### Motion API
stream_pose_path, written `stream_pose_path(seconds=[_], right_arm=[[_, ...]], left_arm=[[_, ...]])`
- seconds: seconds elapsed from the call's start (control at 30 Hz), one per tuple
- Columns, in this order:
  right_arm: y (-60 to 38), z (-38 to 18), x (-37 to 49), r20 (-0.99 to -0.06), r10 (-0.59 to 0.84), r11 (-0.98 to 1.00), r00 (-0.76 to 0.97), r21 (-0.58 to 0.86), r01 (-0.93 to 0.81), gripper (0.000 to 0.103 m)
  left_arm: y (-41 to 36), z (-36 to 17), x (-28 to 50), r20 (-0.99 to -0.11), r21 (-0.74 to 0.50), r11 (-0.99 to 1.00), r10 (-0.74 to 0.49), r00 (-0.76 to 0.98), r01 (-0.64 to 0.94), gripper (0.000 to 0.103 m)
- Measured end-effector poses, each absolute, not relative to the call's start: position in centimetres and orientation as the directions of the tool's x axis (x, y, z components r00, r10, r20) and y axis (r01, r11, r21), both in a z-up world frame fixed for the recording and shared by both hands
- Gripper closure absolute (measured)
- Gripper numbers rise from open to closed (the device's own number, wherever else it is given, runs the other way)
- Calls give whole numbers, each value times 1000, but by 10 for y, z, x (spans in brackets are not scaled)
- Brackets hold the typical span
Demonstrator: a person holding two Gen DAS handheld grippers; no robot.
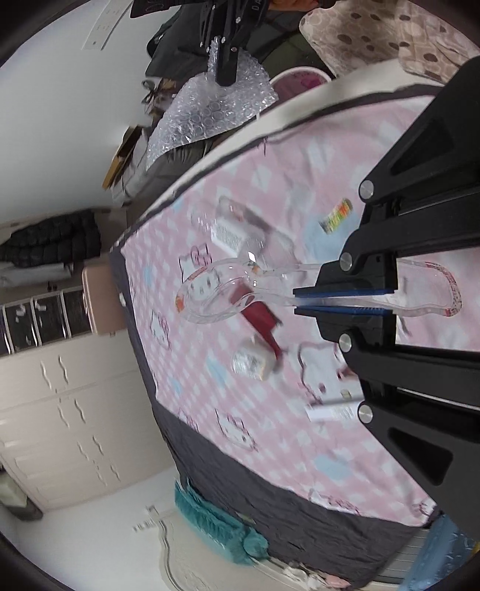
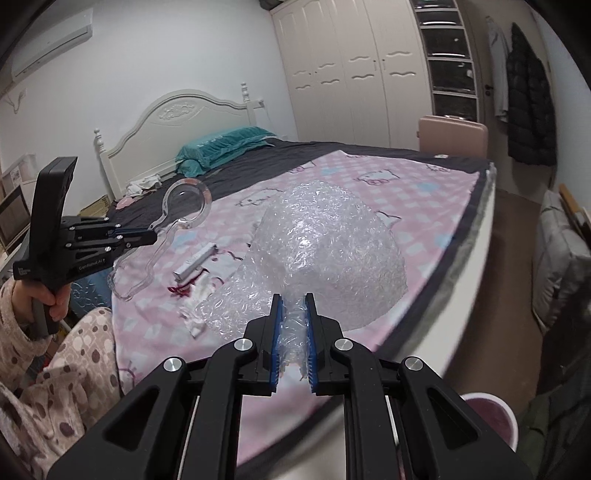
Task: Collect trash
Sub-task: 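Lift the bubble wrap and clear hanger and carry both toward the white bin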
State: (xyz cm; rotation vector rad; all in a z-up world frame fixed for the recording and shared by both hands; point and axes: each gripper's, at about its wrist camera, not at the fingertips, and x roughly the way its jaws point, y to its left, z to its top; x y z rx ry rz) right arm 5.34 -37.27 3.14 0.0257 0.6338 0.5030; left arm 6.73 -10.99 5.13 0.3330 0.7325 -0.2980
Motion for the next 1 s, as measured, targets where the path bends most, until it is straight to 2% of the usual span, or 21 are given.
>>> stream_pose_path(seconds=[0.53,0.77,1.0], right_arm=[[-542,9,26,-681,239,964,692,84,-251,93],[-591,-30,22,-765,173,980,621,68,-190,93],[-629,-98,35,-865,164,971,473,59,-230,93]], left_arm=[[-337,23,104,-751,114,680,-418,511,724,99],[-415,-18,116,-811,17,589,-464,356,808,99],[-472,-63,122,-861,-17,529,-439,256,848,99]])
